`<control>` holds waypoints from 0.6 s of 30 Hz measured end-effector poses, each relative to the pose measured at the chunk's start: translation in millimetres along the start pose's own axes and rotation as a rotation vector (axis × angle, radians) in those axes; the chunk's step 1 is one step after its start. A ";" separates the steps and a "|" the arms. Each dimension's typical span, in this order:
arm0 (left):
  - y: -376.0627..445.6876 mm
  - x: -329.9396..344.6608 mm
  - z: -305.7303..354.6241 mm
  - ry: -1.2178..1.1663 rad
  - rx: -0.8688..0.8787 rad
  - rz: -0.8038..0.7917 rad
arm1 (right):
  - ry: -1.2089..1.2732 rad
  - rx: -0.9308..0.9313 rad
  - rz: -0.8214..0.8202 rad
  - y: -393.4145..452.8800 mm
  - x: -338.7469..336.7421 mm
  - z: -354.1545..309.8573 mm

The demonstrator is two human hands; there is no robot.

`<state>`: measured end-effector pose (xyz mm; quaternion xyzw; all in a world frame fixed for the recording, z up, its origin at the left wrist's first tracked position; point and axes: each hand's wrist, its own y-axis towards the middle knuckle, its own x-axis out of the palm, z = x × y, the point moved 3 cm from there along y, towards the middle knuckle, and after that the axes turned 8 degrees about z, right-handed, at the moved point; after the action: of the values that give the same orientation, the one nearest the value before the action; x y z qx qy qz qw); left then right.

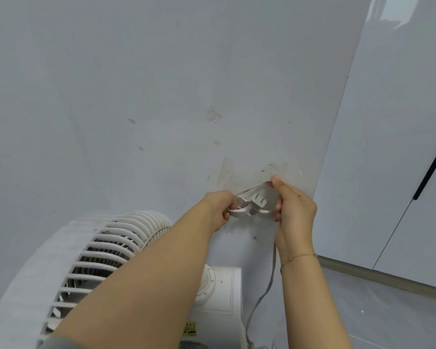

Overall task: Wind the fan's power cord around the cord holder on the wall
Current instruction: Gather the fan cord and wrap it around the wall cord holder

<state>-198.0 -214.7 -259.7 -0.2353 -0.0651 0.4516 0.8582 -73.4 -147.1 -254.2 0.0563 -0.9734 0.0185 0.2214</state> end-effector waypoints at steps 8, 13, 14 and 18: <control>-13.9 -19.4 -3.1 0.225 0.170 -0.155 | -0.006 -0.175 0.096 -0.3 -10.4 1.7; -11.8 -13.8 -0.8 0.506 0.624 -0.004 | -0.050 -0.226 0.132 -1.5 -25.3 3.7; -12.1 -10.6 0.9 0.528 0.663 0.013 | -0.061 -0.230 0.138 -1.2 -29.3 5.0; -11.4 -6.9 6.9 0.623 0.745 0.132 | -0.118 -0.236 0.142 2.5 -47.1 11.2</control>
<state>-195.8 -223.4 -247.7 -0.0397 0.3755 0.4058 0.8323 -36.3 -140.6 -284.8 -0.0384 -0.9817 -0.0839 0.1668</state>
